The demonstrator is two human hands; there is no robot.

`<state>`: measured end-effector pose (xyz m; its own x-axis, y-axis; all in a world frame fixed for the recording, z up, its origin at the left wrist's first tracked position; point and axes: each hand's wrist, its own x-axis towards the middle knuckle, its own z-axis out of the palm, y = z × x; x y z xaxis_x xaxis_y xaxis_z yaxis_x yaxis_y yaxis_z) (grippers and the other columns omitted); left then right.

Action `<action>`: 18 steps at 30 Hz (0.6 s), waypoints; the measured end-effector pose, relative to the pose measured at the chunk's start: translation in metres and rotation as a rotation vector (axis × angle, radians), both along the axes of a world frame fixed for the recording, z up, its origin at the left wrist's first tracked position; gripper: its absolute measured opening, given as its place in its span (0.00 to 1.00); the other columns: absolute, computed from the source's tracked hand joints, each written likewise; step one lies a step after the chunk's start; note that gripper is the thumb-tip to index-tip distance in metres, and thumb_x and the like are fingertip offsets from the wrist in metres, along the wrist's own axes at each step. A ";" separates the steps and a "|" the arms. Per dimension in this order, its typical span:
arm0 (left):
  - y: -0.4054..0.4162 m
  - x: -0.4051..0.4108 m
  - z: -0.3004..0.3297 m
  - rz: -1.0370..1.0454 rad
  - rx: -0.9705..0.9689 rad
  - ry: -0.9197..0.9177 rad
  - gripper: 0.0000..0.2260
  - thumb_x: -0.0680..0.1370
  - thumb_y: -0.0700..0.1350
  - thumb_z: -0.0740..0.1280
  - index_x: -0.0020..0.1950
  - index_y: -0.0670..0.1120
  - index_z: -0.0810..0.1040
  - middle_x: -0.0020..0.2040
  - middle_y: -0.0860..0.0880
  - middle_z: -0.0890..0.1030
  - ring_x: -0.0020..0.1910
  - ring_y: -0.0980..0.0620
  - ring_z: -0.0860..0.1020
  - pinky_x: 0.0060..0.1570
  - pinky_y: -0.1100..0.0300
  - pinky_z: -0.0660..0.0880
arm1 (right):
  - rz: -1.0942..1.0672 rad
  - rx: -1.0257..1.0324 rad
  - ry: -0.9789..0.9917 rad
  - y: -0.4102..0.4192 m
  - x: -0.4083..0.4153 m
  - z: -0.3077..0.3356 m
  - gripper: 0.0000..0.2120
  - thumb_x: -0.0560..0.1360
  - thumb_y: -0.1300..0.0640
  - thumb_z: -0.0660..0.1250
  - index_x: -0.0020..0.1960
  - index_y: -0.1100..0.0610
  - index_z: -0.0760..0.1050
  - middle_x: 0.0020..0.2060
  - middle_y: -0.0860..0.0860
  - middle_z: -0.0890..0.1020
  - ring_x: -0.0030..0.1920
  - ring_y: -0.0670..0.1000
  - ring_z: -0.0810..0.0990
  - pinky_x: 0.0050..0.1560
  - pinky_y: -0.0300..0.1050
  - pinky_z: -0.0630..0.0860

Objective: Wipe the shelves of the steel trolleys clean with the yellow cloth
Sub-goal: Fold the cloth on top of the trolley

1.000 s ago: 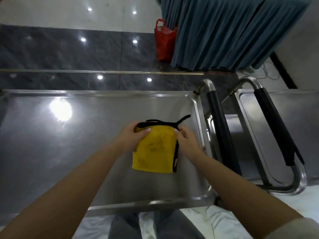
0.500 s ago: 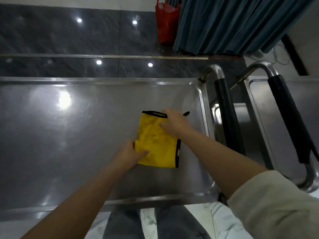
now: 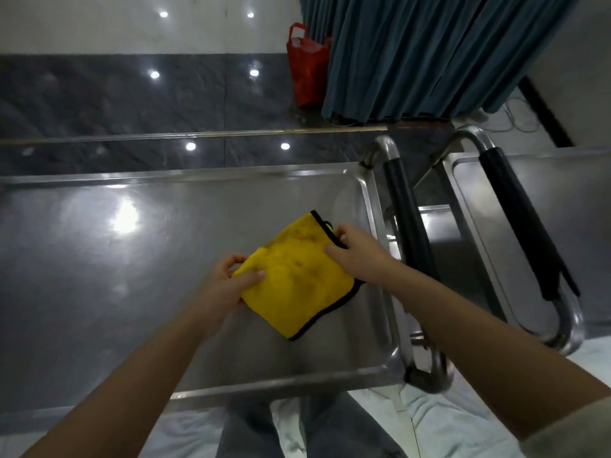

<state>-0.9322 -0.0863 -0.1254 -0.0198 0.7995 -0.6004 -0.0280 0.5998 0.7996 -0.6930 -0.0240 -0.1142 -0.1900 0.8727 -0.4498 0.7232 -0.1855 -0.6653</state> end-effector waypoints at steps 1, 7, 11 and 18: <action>0.004 0.005 0.012 -0.008 0.030 -0.022 0.10 0.74 0.38 0.70 0.54 0.45 0.75 0.45 0.47 0.80 0.42 0.51 0.79 0.41 0.52 0.78 | -0.046 0.032 0.070 -0.007 0.012 0.018 0.08 0.75 0.48 0.66 0.49 0.49 0.68 0.41 0.47 0.78 0.40 0.47 0.78 0.37 0.45 0.76; 0.030 0.075 0.070 -0.211 0.143 -0.151 0.16 0.67 0.46 0.74 0.54 0.48 0.78 0.45 0.50 0.84 0.42 0.53 0.83 0.36 0.57 0.80 | -0.359 0.272 0.302 -0.051 0.105 0.102 0.10 0.71 0.51 0.73 0.46 0.45 0.71 0.39 0.52 0.83 0.41 0.50 0.82 0.40 0.49 0.78; 0.034 0.140 0.065 -0.328 0.141 -0.094 0.11 0.73 0.43 0.73 0.54 0.49 0.77 0.48 0.48 0.82 0.42 0.53 0.82 0.34 0.60 0.79 | -0.513 0.258 0.290 -0.078 0.165 0.089 0.10 0.72 0.51 0.72 0.48 0.45 0.72 0.41 0.53 0.82 0.42 0.51 0.82 0.37 0.45 0.79; 0.020 0.186 0.032 -0.323 0.105 0.066 0.18 0.76 0.42 0.70 0.64 0.41 0.71 0.57 0.42 0.77 0.52 0.47 0.78 0.48 0.53 0.78 | -0.486 0.155 0.145 -0.104 0.181 0.022 0.22 0.75 0.42 0.66 0.66 0.45 0.68 0.61 0.42 0.72 0.57 0.41 0.72 0.55 0.40 0.71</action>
